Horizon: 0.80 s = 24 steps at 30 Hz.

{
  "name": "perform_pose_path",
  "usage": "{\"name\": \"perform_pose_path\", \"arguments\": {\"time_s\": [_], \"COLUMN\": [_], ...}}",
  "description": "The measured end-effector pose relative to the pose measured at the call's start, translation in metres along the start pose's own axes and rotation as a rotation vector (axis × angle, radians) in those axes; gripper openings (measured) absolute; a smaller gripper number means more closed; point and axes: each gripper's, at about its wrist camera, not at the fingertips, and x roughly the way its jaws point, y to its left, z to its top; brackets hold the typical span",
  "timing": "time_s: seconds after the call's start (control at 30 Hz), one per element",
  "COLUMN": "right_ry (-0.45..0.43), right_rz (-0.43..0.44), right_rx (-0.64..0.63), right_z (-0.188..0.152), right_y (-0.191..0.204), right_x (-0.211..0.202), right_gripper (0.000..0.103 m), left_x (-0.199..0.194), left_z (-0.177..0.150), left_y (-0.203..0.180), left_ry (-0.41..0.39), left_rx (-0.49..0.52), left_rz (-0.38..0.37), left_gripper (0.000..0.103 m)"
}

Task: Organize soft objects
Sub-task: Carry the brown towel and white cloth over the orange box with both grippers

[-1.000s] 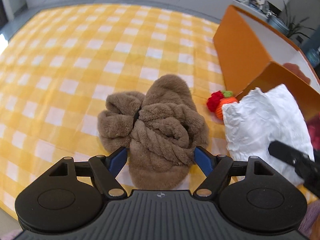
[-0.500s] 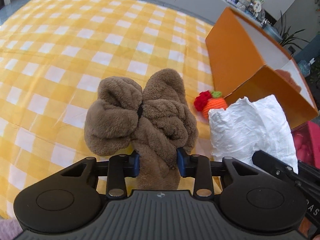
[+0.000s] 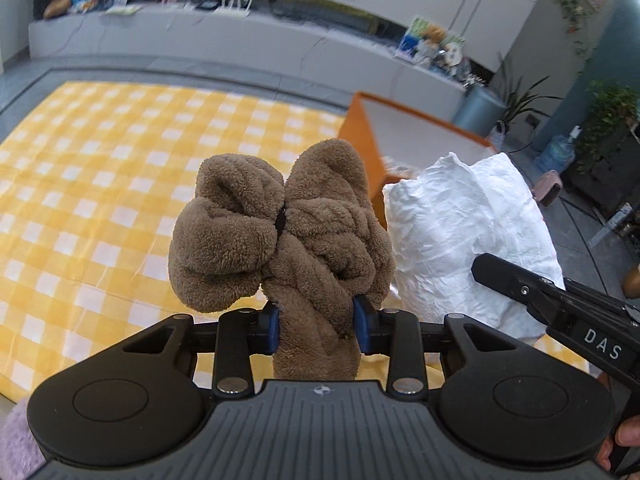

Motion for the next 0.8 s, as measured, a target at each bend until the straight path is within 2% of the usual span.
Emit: {"name": "perform_pose_path", "arguments": {"time_s": [0.2,0.4,0.63,0.8], "right_ry": [-0.086,-0.162,-0.196,-0.193], "right_rz": [-0.024,-0.092,-0.159,-0.218], "right_rx": [-0.002,-0.014,-0.022,-0.028], "right_z": [0.0,0.008,0.038,0.066], "right_y": [-0.001,-0.016,-0.049,-0.081], "right_x": [-0.05,-0.091,-0.105,-0.092], "right_gripper": [0.008,0.008,0.008,0.008], "left_x": [-0.023,-0.028,-0.014,0.009], "left_z": [0.0,0.011,0.041,0.061], "left_y": [-0.037,-0.077,-0.126,-0.157], "left_ry": [-0.046,-0.077,-0.076,-0.084], "left_rx": [0.07,0.162,0.27,0.341], "left_rz": [-0.05,-0.104,-0.168,-0.161], "left_gripper": [0.039,0.04,0.04,0.04]}}
